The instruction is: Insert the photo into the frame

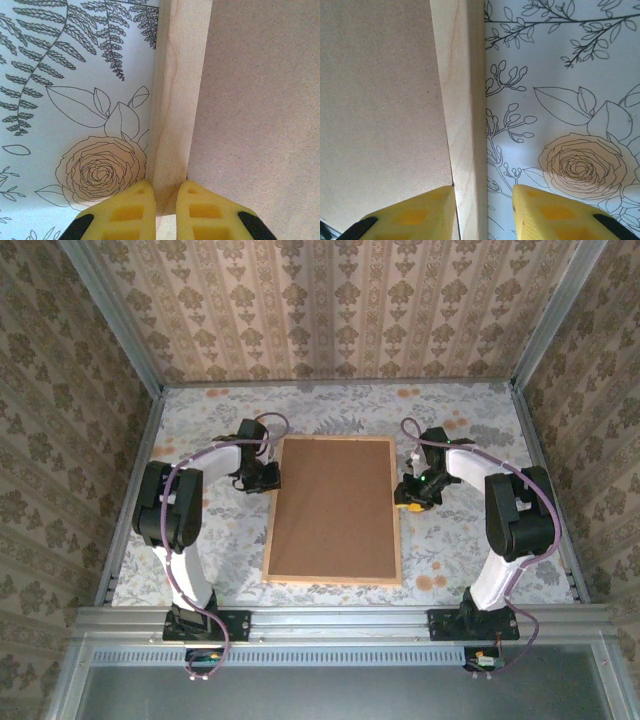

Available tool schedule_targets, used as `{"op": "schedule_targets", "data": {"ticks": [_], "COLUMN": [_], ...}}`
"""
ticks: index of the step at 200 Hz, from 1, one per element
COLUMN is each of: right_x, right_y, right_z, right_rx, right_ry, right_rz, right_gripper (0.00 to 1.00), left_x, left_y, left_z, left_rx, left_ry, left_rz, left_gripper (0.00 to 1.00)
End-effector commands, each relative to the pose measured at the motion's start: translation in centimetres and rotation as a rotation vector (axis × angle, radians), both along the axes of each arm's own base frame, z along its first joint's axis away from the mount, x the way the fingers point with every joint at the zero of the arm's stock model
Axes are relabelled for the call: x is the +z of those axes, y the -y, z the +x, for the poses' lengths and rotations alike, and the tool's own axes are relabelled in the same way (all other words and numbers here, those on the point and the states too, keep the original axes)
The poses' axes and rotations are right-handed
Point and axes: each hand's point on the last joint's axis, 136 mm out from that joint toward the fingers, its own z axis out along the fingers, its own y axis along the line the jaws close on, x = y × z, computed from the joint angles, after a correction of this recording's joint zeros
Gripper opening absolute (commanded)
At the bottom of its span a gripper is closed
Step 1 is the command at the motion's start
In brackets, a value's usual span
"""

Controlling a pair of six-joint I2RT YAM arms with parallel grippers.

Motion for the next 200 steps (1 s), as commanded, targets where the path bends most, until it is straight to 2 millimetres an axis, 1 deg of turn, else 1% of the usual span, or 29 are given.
{"op": "schedule_targets", "data": {"ticks": [1,16,27,52,87,115,157,200], "right_x": [0.0,-0.1,-0.3,-0.9,-1.1,-1.5,-1.7,-1.9], "right_y": [-0.2,-0.7,-1.1,-1.0,-1.0,-0.6,-0.4,-0.9], "right_z": [0.2,0.1,-0.3,-1.0,-0.9,-1.6,-1.4,-1.2], "right_rx": [-0.005,0.004,0.015,0.016,0.023,0.041,0.048,0.051], "right_ry": [-0.009,-0.016,-0.033,-0.057,-0.061,-0.083,-0.083,-0.083], "right_rz": [-0.012,0.001,0.009,-0.004,-0.012,-0.037,-0.048,-0.050], "right_gripper": [0.36,0.35,0.36,0.35,0.33,0.32,0.31,0.31], "left_x": [-1.3,-1.3,-1.3,-1.2,-1.1,-1.1,-1.1,-1.1], "left_y": [-0.3,-0.3,-0.3,-0.1,0.0,0.0,-0.1,0.0], "left_z": [-0.7,-0.6,-0.6,-0.6,-0.7,-0.6,-0.6,-0.6], "left_rx": [-0.008,-0.007,-0.003,-0.005,-0.007,-0.006,-0.005,-0.004], "left_ry": [-0.033,-0.031,-0.030,-0.030,-0.026,-0.022,-0.021,-0.019], "left_rz": [0.047,0.046,0.045,0.043,0.042,0.042,0.048,0.045], "left_gripper": [0.09,0.09,0.09,0.09,0.09,0.09,0.09,0.09]}}
